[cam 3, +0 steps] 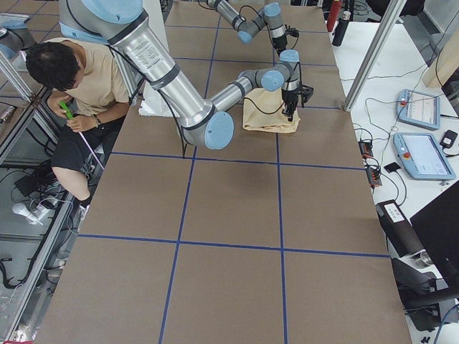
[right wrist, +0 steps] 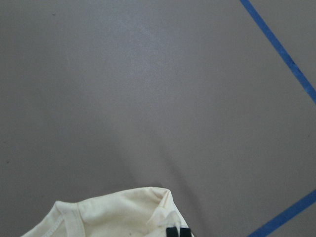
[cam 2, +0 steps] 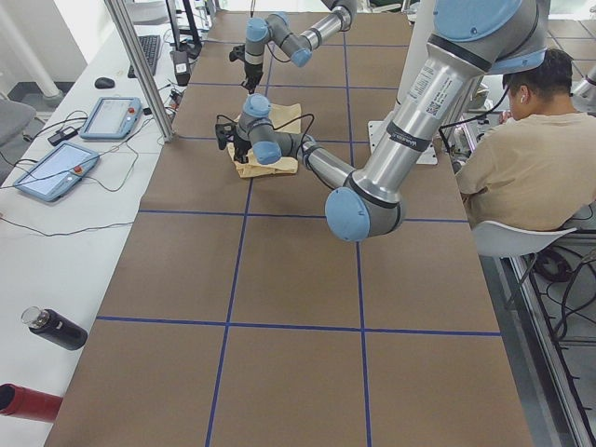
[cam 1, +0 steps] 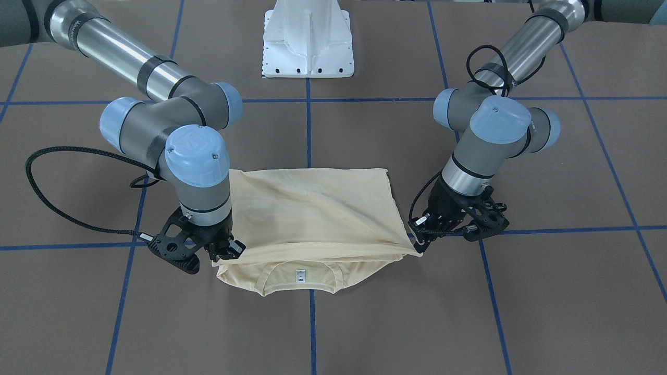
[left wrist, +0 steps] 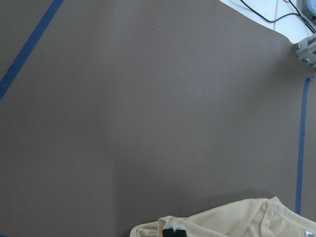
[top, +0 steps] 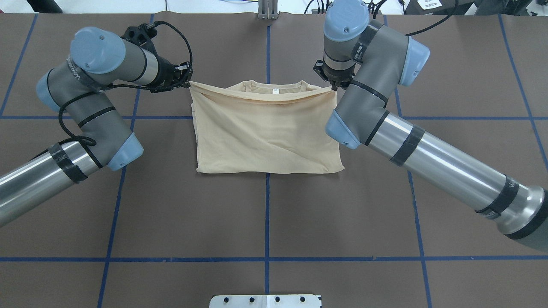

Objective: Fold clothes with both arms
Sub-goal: 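Lower the hem onto the collar and open both grippers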

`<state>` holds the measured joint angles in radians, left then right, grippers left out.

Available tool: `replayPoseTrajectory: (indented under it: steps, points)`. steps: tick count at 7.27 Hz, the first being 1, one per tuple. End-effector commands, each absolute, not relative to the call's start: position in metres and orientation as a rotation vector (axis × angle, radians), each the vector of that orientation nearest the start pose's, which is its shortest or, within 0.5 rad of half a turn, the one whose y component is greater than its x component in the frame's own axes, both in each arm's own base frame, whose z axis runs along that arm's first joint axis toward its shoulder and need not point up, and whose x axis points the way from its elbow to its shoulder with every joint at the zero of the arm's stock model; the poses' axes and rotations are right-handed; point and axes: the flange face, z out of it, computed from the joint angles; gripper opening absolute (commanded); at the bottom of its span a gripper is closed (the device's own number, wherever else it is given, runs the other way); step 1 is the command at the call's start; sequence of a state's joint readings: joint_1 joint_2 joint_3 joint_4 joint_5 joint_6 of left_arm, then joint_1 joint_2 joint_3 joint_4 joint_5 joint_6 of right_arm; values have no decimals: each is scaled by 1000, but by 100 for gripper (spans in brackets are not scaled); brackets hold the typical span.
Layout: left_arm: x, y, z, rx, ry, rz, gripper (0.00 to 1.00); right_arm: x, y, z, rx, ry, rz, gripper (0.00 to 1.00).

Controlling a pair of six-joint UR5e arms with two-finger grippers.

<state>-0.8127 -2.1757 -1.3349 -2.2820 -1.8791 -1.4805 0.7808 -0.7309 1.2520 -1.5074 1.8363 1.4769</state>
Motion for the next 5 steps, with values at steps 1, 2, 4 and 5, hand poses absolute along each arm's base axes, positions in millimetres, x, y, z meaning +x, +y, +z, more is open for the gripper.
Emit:
replayPoseTrajectory:
  steps: [1, 2, 4, 5]
  points:
    - [444, -618, 345, 226, 1101, -477, 0, -499, -646, 293, 30, -621, 588, 0]
    - [447, -619, 344, 227, 1104, -475, 2, -501, -647, 297, 32, -625, 588, 0]
    - [449, -620, 343, 227, 1106, -473, 10, -502, -648, 298, 32, -622, 590, 0]
    - [449, -620, 343, 227, 1106, -473, 13, -503, -649, 292, 34, -629, 593, 21]
